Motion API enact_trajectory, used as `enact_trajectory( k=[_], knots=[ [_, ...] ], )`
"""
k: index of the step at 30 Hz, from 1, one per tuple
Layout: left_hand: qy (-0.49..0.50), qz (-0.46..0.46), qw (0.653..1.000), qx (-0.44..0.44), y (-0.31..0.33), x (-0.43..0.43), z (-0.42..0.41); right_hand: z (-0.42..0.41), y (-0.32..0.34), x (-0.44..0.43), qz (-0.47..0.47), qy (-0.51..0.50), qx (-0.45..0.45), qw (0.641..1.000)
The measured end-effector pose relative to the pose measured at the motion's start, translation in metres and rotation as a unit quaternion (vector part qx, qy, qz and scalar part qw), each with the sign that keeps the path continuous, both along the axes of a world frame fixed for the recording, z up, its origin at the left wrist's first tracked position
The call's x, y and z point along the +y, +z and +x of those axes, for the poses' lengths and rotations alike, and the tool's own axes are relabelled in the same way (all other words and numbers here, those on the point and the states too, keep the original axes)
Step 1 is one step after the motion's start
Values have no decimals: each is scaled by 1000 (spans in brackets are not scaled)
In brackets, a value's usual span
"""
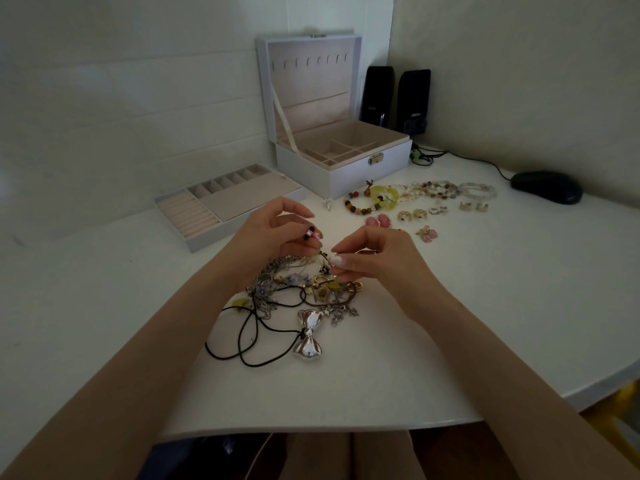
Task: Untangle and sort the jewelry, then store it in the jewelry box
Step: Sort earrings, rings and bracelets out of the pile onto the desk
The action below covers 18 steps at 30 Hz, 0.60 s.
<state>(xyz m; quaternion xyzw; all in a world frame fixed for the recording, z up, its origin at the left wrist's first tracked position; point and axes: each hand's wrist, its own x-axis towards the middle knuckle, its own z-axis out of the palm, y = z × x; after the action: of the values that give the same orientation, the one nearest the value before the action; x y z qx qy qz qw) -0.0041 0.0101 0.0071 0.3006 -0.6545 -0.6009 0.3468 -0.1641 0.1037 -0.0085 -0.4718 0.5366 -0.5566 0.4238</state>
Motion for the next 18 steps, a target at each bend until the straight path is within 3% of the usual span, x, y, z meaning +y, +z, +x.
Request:
enact_trajectory(
  k=[7,13,18],
  knots=[
    [-19,-14,999,-39,-4,-1,0,-4,-2,-3,0,-2,13,1000],
    [31,-34,999,-22,-3,1,-6,-10,3,-3,-3,-29,-63,998],
    [-27,-95,991,-95,4,6,-15,-16,7,-3,-12,-24,-100,995]
  ],
)
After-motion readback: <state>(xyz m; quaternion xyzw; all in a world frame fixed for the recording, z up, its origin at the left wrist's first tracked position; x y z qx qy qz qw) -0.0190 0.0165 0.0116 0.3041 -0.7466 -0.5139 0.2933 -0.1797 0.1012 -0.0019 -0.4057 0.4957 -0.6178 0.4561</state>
